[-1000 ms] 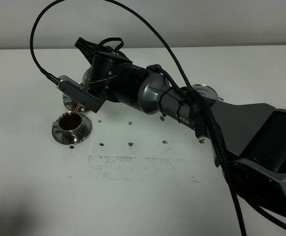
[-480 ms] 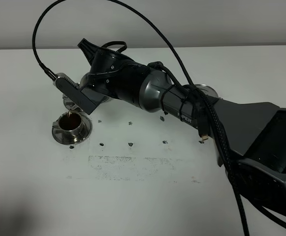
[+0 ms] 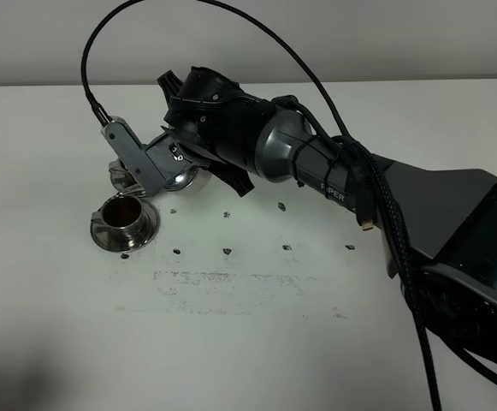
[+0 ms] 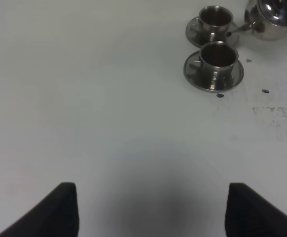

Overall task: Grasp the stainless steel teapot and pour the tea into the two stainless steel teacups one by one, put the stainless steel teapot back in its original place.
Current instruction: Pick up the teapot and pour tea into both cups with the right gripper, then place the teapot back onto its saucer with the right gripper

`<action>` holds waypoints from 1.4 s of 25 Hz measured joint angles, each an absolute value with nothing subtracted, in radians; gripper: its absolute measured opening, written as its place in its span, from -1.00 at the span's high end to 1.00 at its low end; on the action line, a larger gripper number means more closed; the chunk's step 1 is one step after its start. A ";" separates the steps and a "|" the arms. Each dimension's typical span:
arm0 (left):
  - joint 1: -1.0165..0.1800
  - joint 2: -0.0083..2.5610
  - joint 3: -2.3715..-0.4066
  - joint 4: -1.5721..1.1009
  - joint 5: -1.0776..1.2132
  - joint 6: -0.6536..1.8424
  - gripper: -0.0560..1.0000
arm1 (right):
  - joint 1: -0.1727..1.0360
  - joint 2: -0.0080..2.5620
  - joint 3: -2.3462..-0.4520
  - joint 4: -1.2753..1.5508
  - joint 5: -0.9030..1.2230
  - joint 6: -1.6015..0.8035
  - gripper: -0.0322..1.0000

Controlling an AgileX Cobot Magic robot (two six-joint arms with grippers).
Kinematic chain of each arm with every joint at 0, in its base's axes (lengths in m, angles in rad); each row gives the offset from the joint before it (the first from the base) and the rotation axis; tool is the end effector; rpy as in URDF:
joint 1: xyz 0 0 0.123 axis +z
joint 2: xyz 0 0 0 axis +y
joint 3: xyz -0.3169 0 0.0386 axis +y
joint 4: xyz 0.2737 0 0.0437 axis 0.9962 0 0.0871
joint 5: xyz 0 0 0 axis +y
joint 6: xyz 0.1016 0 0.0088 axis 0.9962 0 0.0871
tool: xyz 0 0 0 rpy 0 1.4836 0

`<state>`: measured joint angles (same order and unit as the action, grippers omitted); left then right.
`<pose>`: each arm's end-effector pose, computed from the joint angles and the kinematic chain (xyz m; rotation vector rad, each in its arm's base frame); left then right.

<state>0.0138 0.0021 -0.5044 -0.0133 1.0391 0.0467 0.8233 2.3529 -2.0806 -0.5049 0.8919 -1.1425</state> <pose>-0.0061 -0.0013 0.2879 0.0337 2.0201 0.0225 0.4199 0.3965 0.2090 -2.3492 1.2140 -0.7321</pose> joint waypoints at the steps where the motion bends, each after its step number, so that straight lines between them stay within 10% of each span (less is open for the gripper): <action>1: 0.014 0.002 -0.504 -0.013 1.039 0.047 -0.25 | 0.821 2.348 -2.081 -0.477 0.892 -1.130 0.55; 35: 0.014 0.002 -0.504 -0.013 1.039 0.047 -0.25 | 0.803 2.002 -1.496 0.066 0.781 -0.251 0.55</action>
<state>0.0138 0.0021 -0.5044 -0.0133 1.0391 0.0467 0.8030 2.0016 -1.4962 0.0661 0.7810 -0.2506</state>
